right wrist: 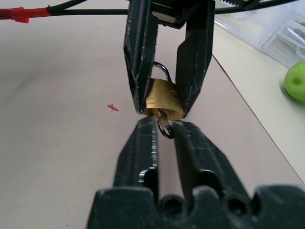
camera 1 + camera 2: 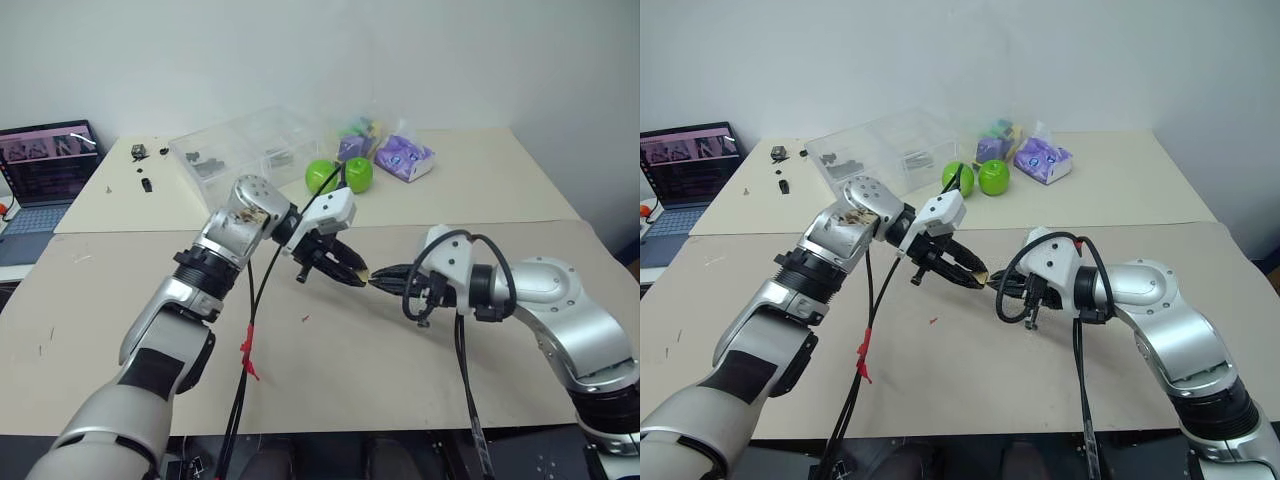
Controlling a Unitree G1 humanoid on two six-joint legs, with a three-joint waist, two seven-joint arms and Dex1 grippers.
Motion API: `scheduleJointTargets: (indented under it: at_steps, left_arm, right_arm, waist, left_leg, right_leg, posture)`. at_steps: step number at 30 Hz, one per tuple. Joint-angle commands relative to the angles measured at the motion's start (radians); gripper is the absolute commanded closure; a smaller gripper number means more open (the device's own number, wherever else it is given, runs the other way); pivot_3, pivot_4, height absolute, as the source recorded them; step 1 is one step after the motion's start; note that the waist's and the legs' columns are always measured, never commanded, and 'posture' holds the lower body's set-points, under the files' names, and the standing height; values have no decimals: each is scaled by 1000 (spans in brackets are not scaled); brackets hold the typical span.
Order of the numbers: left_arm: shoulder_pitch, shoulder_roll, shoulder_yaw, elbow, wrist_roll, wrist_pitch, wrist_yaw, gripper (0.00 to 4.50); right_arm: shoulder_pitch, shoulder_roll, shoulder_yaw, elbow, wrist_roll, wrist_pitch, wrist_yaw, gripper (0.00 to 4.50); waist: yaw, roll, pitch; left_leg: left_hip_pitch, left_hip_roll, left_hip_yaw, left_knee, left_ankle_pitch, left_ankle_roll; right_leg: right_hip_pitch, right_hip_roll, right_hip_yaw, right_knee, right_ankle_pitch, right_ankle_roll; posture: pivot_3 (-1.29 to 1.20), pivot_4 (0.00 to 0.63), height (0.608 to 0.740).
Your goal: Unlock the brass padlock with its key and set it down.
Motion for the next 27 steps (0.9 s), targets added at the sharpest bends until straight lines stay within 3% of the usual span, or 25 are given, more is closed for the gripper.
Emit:
scheduleJointTargets:
  at_steps: [1, 4, 14, 27]
  left_arm:
    - [-22, -9, 39, -7, -31, 62, 15, 3654]
    - [-23, -9, 42, -10, -40, 107, 10, 3654]
    - [-40, 8, 30, 18, -57, 204, -40, 3654]
    - [-134, -22, 55, 137, -73, 225, -42, 3654]
  right_arm:
    - [-3, -12, -19, -48, 18, -26, 14, 2203]
    - [-11, -27, -9, -46, -44, -101, 5, 1133]
    - [-29, -69, -13, 48, -254, -429, -23, 1133]
    - [10, -32, 31, 70, -323, -553, -17, 1133]
  waist:
    - [0, 0, 0]
    - [-1, 0, 0]
    - [-2, 0, 0]
    - [-2, 0, 0]
  left_leg:
    - [0, 0, 0, 0, 0, 0]
    - [0, 0, 0, 0, 0, 0]
    - [0, 1, 1, 0, 0, 0]
    - [0, 1, 1, 0, 0, 0]
  right_leg:
    - [0, 0, 0, 0, 0, 0]
    - [0, 0, 0, 0, 0, 0]
    - [0, 1, 0, 1, 0, 1]
    - [0, 1, 0, 0, 0, 1]
  posture:
    - [0, 150, 740]
    - [0, 150, 740]
    - [0, 150, 740]
    - [0, 150, 740]
